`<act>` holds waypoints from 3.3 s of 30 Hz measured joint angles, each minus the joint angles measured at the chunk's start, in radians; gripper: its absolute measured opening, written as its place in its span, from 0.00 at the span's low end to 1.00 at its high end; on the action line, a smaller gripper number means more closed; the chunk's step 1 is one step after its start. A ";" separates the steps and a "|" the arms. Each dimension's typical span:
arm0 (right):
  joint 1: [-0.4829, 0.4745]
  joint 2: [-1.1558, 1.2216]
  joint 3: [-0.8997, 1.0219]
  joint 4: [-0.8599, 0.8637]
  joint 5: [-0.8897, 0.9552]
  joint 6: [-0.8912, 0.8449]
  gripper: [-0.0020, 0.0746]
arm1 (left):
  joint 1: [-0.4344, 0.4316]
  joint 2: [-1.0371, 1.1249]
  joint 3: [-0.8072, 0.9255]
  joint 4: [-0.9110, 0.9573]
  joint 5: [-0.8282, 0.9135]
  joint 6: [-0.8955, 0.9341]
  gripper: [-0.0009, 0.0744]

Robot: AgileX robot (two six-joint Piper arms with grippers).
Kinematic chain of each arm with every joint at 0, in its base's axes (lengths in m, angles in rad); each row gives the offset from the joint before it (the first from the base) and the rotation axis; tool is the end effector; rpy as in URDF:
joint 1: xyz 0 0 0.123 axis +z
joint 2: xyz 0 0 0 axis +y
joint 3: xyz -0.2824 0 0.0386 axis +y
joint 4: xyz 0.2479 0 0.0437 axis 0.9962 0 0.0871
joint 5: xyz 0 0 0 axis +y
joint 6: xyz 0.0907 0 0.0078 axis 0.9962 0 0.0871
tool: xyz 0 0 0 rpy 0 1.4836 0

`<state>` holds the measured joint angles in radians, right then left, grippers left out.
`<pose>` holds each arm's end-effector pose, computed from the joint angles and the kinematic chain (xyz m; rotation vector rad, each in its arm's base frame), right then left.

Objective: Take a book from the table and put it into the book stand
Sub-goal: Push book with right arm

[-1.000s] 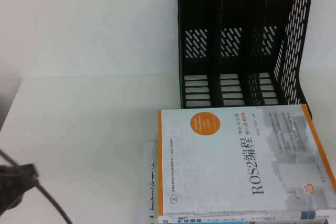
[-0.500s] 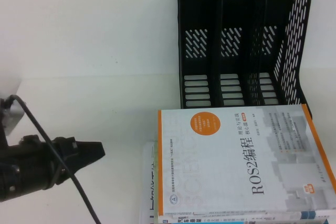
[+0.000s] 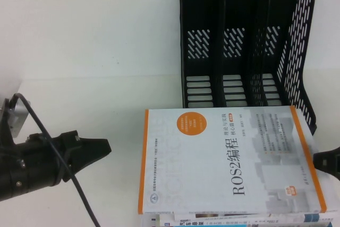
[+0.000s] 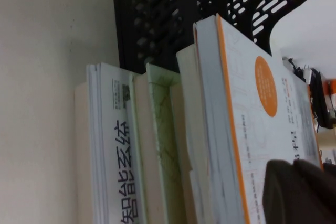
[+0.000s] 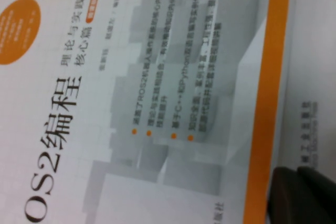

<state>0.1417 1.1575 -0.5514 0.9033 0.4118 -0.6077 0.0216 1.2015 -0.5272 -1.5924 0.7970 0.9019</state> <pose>0.2056 0.0583 0.2308 -0.0271 2.3748 0.5677 0.2100 -0.0607 0.2456 -0.2913 2.1745 -1.2395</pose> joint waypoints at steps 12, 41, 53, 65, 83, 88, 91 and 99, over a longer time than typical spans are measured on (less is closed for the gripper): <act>0.017 0.100 -0.049 0.032 -0.011 -0.050 0.03 | 0.000 0.000 0.000 -0.042 0.006 0.009 0.06; 0.133 0.246 -0.168 0.087 -0.027 -0.116 0.03 | 0.000 0.327 -0.083 -0.041 0.270 0.032 0.73; 0.142 0.257 -0.168 0.149 -0.040 -0.197 0.03 | 0.000 0.327 -0.101 0.052 0.256 0.022 0.73; 0.144 0.257 -0.168 0.146 -0.041 -0.201 0.03 | 0.000 0.327 -0.105 0.115 0.255 0.014 0.73; 0.144 0.257 -0.168 0.143 -0.039 -0.201 0.03 | 0.028 0.333 -0.105 0.158 0.269 0.014 0.73; 0.144 0.257 -0.168 0.142 -0.039 -0.201 0.03 | 0.107 0.386 -0.105 0.110 0.341 0.040 0.73; 0.144 0.257 -0.168 0.142 -0.039 -0.201 0.03 | 0.120 0.431 -0.105 0.102 0.346 0.047 0.73; 0.144 0.261 -0.168 0.142 -0.039 -0.199 0.03 | 0.058 0.475 -0.107 0.047 0.346 0.067 0.73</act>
<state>0.2857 1.4186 -0.7191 1.0450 0.3726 -0.8068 0.0801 1.6764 -0.6340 -1.5455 1.1428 0.9686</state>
